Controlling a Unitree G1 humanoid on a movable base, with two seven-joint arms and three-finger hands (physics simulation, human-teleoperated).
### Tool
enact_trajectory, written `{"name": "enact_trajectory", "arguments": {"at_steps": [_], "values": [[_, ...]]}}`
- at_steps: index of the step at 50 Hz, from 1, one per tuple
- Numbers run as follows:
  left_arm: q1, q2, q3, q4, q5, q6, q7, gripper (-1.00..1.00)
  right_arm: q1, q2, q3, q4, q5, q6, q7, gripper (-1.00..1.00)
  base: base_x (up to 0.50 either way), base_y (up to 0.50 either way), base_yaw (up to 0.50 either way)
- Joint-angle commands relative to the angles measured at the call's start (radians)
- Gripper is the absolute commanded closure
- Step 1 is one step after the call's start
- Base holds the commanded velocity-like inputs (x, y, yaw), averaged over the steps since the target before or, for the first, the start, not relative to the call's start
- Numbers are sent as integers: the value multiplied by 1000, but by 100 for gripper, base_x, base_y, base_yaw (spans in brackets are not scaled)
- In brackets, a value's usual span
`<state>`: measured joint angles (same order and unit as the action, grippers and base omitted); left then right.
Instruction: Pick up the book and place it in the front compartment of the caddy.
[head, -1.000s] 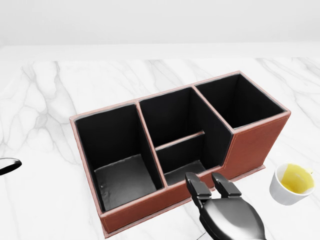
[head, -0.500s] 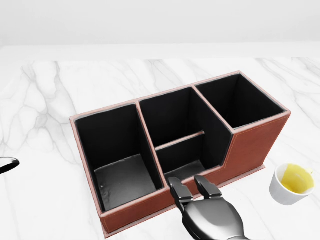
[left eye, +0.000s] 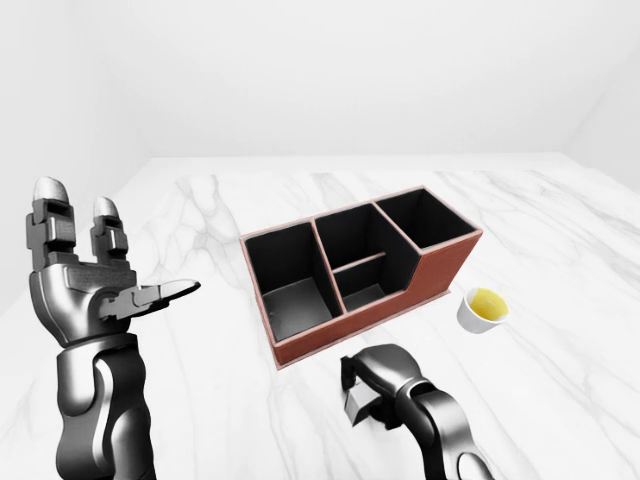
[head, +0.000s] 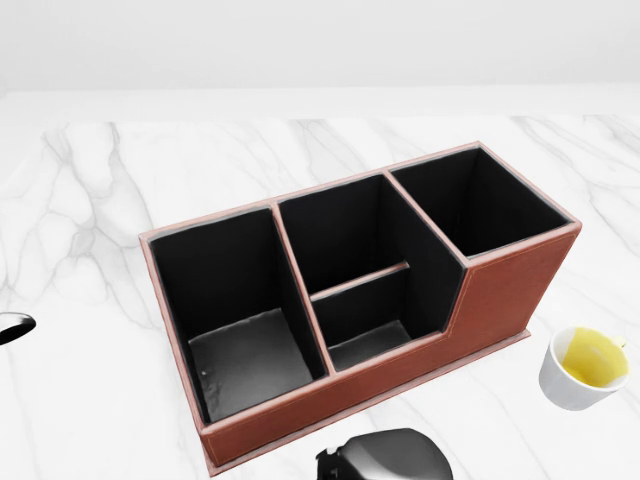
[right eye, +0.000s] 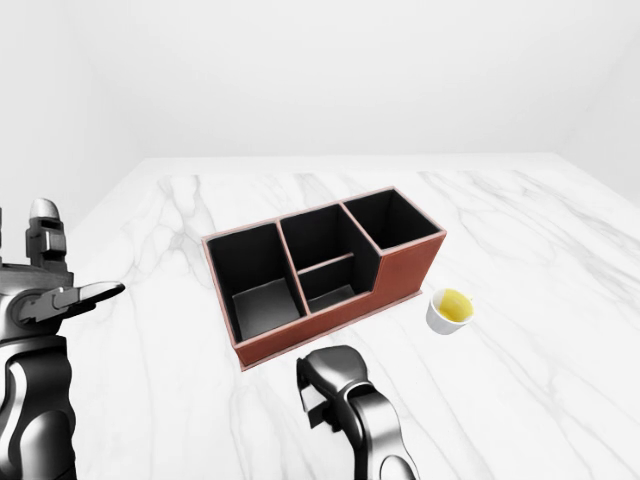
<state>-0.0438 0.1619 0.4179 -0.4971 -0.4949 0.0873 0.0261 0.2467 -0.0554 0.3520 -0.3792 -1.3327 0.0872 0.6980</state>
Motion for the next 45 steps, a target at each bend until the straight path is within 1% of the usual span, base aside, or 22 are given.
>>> {"name": "enact_trajectory", "arguments": {"at_steps": [1, 11, 23, 26, 28, 31, 35, 43, 45], "values": [[3, -2, -2, -6, 1, 0, 0, -100, 27, -19, 28, 21, 47, 0, 0, 100, 0, 0, 0], [5, -5, -4, -12, 2, 0, -3, -100, 13, -18, 31, 12, 50, 0, 0, 100, 0, 0, 0], [3, -5, -5, -9, 2, 0, -3, -100, -7, 1, 50, -91, -18, 0, 0, 100, 0, 0, 0], [5, -7, -7, -10, 4, 0, -3, -100, -20, 14, 66, -162, -79, 0, 0, 100, 0, 0, 0], [6, -7, -8, -12, 5, 0, -4, -100, -33, 29, 85, -227, -142, 0, 0, 100, 0, 0, 0], [4, -7, -9, -7, 6, 0, -5, -100, -48, 59, 99, -280, -197, 0, 0, 100, 0, 0, 0], [5, -8, -10, -7, 7, 0, -5, -100, -76, 85, 98, -314, -255, 0, 0, 100, 0, 0, 0], [5, -10, -14, -2, 12, 0, -6, -100, -120, 148, 127, -383, -381, 0, 0, 100, 0, 0, 0], [5, -9, -14, -4, 11, 0, -5, -100, -144, 175, 136, -398, -419, 0, 0, 100, 0, 0, 0]]}}
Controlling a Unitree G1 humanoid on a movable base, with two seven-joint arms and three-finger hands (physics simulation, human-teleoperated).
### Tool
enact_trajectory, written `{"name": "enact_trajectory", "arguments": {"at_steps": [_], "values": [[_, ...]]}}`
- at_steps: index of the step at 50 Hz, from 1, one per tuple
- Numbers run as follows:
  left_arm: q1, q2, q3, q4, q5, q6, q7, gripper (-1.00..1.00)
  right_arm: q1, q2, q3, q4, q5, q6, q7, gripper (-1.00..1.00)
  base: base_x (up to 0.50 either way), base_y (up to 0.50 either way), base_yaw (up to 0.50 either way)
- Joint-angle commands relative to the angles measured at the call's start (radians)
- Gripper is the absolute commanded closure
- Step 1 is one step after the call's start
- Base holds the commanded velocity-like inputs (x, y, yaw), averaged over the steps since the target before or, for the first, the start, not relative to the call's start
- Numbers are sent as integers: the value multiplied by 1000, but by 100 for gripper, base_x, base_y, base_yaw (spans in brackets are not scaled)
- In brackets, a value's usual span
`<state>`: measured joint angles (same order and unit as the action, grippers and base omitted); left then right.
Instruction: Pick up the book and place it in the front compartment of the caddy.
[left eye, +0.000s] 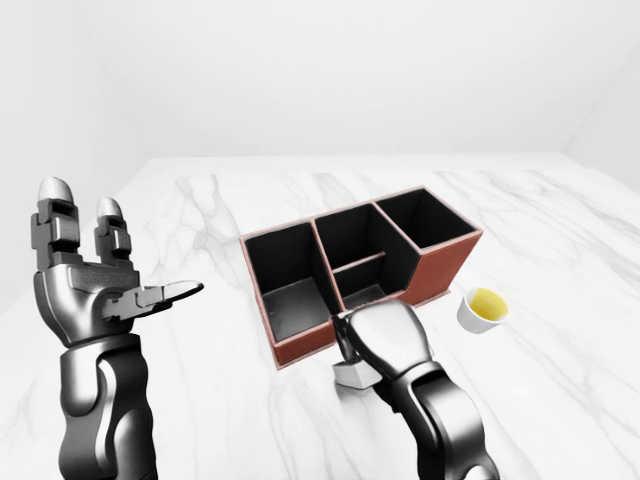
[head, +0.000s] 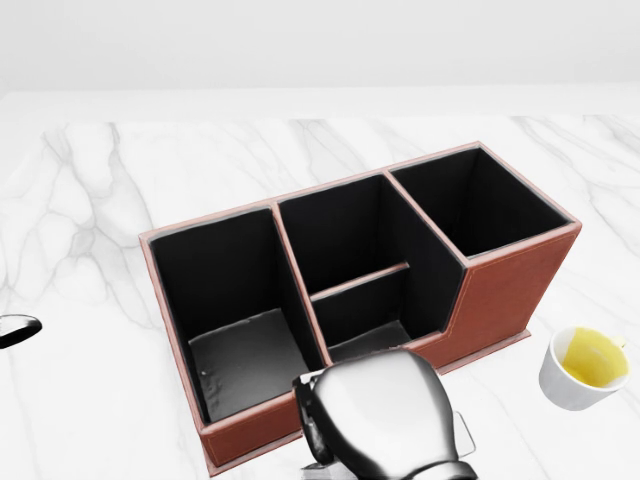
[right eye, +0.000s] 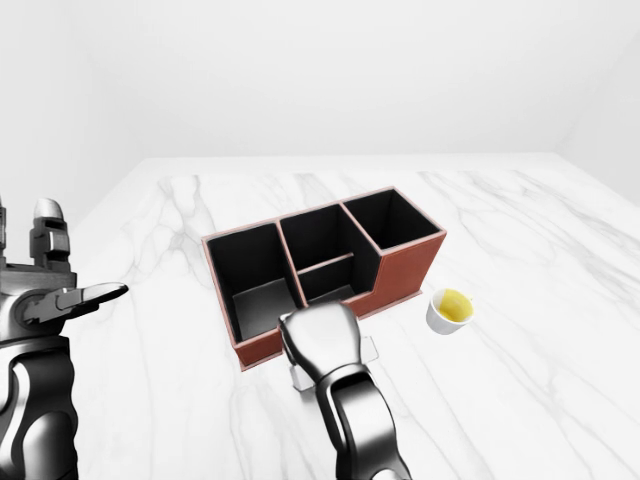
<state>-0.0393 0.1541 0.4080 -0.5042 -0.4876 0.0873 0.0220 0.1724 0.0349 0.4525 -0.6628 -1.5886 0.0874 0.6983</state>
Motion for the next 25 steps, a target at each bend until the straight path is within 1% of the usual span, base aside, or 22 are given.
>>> {"name": "enact_trajectory", "arguments": {"at_steps": [1, 6, 12, 17, 25], "values": [[0, -1, -4, 2, 3, 0, -1, -100, -74, 90, 36, -117, -170, 0, 0, 100, 0, 0, 0], [-1, -1, -3, 5, 3, 0, -1, -100, -110, 128, 49, -139, -224, 0, 0, 100, 0, 0, 0], [1, -2, -5, 3, 6, 0, -2, -100, -149, 162, 49, -158, -259, 0, 0, 100, 0, 0, 0], [0, -1, -2, 3, 2, 0, -2, -100, -164, 175, 42, -175, -278, 0, 0, 100, 0, 0, 0], [2, -2, -3, -3, 2, 0, -1, -100, -135, 172, 71, -217, -330, 0, 0, 100, 0, 0, 0]]}}
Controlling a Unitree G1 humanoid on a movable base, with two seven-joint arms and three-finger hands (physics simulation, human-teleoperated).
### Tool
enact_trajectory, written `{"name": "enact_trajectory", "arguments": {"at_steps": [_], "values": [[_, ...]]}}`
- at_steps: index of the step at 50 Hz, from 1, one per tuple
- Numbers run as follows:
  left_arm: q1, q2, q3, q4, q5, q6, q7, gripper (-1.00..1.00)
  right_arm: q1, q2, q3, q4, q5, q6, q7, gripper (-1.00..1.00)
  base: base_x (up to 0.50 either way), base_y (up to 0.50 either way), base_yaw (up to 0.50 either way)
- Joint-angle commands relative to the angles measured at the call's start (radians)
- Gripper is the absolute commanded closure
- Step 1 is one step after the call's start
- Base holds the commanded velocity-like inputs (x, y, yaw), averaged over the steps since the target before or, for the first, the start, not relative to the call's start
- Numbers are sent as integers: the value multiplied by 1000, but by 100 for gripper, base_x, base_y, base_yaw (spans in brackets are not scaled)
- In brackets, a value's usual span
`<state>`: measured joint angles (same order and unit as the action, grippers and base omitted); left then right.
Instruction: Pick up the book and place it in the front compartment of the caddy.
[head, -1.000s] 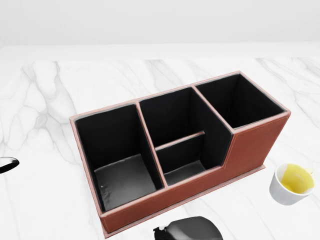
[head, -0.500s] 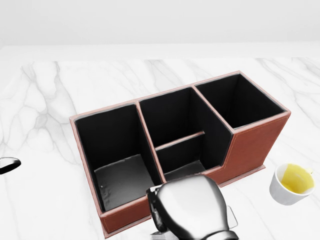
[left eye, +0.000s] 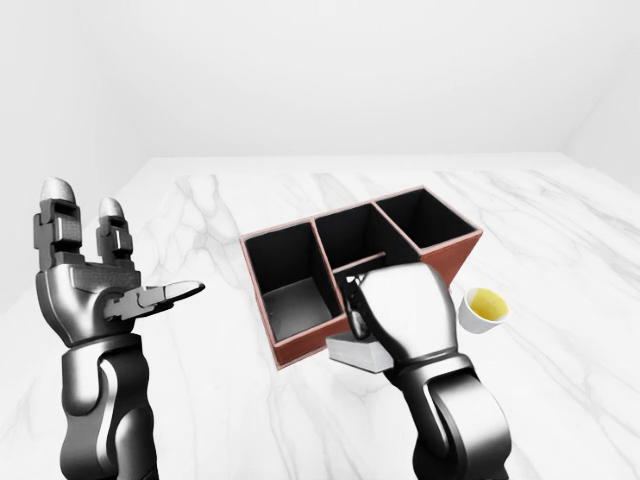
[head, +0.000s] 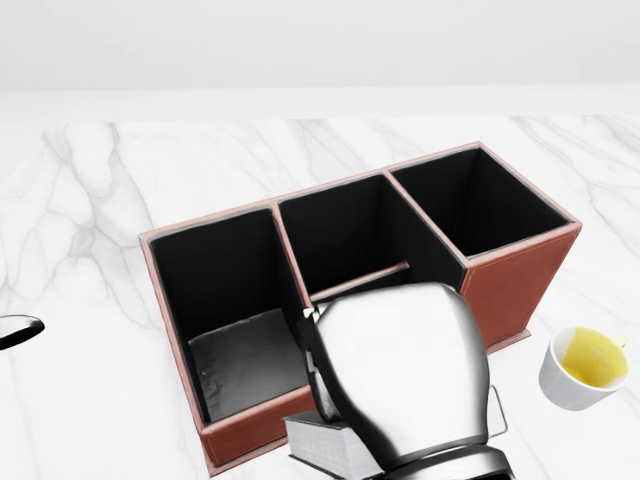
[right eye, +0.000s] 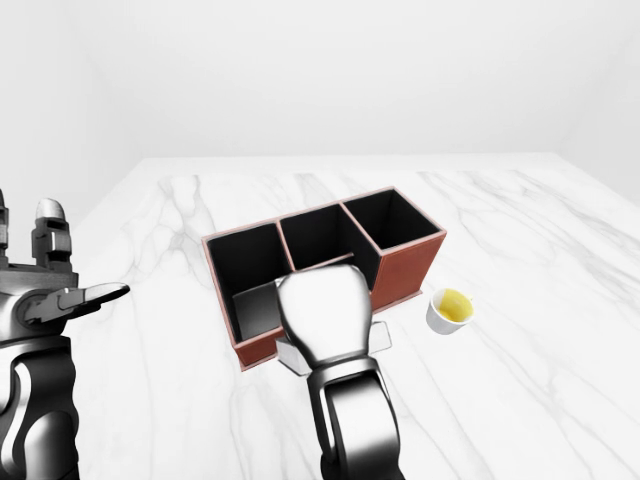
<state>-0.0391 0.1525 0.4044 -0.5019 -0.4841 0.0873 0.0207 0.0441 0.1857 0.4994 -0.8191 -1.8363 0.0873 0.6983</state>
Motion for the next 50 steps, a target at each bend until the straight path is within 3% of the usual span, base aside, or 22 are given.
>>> {"name": "enact_trajectory", "arguments": {"at_steps": [1, 14, 18, 21, 25, 26, 29, 30, 36, 50], "values": [[1, 0, 1, -5, -1, 0, 0, -100, -6, 21, 24, -60, -82, 0, 0, 100, 0, 0, 0], [2, -1, 1, -7, 0, 0, 0, -100, 30, 10, 28, -47, -60, 0, 0, 100, 0, 0, 0], [-3, 0, 0, 5, 3, 0, -1, -100, 8, -22, -26, -32, -38, 0, 0, 100, 0, 0, 0], [-1, 0, 0, 0, 2, 0, 1, -100, -72, 8, -87, -47, -67, 0, 0, 100, 0, 0, 0], [-1, 0, -1, -3, 2, 0, 1, -100, -116, 147, -186, -42, -93, 0, 0, 100, 0, 0, 0], [-3, 0, -2, 1, 4, 0, 0, -100, -137, 163, -212, -33, -102, -26, 0, 100, 0, 0, 0], [-2, 1, 0, 2, 2, 0, -1, -100, -187, 163, -278, -27, -133, -150, 0, 100, 0, 0, 0], [-2, 1, 1, 3, 1, 0, -1, -100, -206, 163, -304, -25, -135, -175, 0, 100, 0, 0, 0], [-4, 5, 5, 0, -4, 0, 3, -100, -313, 163, -410, 3, -136, -175, 0, 100, 0, 0, 0], [-3, 4, 5, -8, -5, 0, 7, -100, -450, 163, -508, 46, -136, -175, 0, 100, 0, 0, 0]]}}
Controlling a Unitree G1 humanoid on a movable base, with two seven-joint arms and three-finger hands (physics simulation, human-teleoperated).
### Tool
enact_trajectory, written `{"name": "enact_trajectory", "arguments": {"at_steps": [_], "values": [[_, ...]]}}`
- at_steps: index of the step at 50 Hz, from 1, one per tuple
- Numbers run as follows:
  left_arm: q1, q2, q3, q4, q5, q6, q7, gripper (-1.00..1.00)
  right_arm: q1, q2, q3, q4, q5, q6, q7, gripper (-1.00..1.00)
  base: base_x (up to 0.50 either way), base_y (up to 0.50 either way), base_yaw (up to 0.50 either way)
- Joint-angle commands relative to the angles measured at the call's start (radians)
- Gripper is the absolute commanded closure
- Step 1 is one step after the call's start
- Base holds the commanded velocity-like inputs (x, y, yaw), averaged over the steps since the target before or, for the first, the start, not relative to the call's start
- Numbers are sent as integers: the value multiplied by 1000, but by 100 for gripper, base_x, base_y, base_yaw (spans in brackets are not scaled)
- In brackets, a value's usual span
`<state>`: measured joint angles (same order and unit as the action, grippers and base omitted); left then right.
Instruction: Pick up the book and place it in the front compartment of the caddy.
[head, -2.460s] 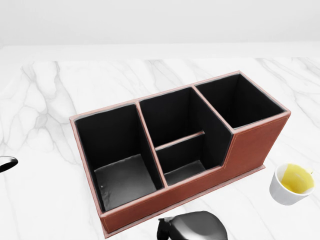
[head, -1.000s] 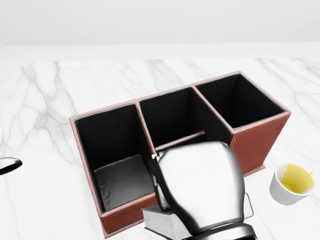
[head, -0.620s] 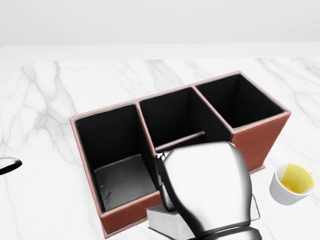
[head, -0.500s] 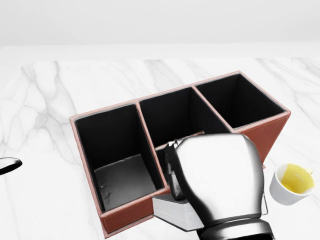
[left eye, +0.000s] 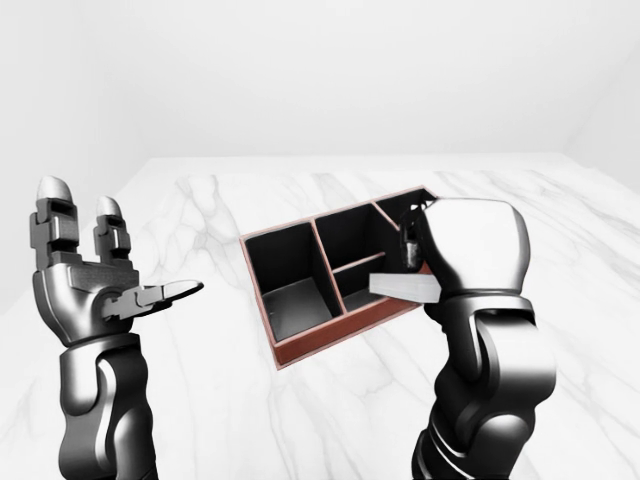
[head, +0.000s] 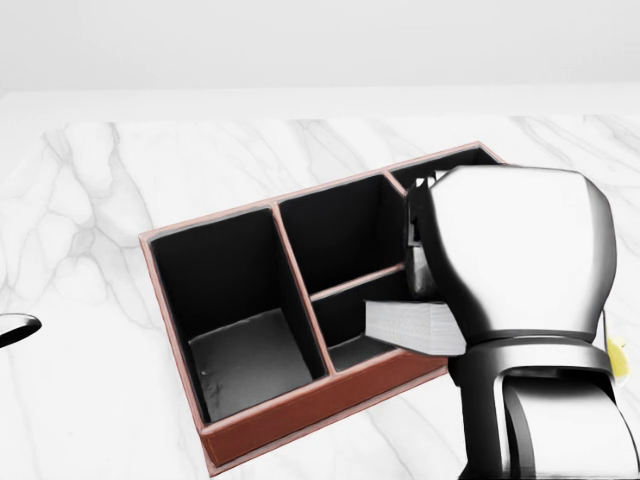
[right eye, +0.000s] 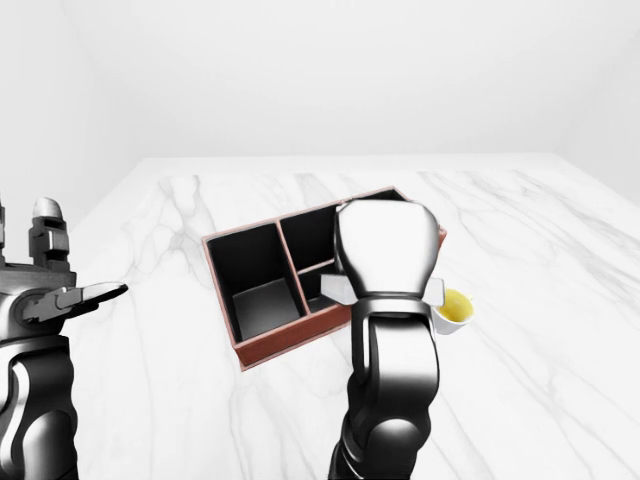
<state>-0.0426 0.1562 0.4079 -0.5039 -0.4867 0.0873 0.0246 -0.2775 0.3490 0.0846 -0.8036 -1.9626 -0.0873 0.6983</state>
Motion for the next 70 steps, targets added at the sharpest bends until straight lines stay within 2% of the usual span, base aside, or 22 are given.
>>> {"name": "enact_trajectory", "arguments": {"at_steps": [1, 10, 19, 27, 39, 53, 70], "values": [[0, 0, 1, -5, -1, 0, 3, -100, -137, 0, -96, 37, -10, 0, 0, 100, 0, 0, 0], [-2, -1, -2, -1, 3, 0, 2, -100, -270, 0, -89, 159, -10, 0, 0, 100, 0, 0, 0], [-3, 4, 8, -4, -10, 0, 5, -100, -307, 0, -24, 217, -10, 0, 0, 100, 0, 0, 0], [-4, 6, 7, -5, -10, 0, 6, -100, -373, 0, -21, 267, -10, 0, 0, 100, 0, 0, 0], [-4, 7, 9, -6, -12, 0, 7, -100, -538, 0, -96, 403, -10, 0, 0, 100, 0, 0, 0], [-3, 7, 12, -6, -15, 0, 5, -100, -663, 0, -176, 524, -9, 0, 0, 100, 0, 0, 0], [-2, 8, 12, -6, -16, 0, 4, -100, -690, 0, -214, 607, -9, 0, 0, 100, 0, 0, 0]]}}
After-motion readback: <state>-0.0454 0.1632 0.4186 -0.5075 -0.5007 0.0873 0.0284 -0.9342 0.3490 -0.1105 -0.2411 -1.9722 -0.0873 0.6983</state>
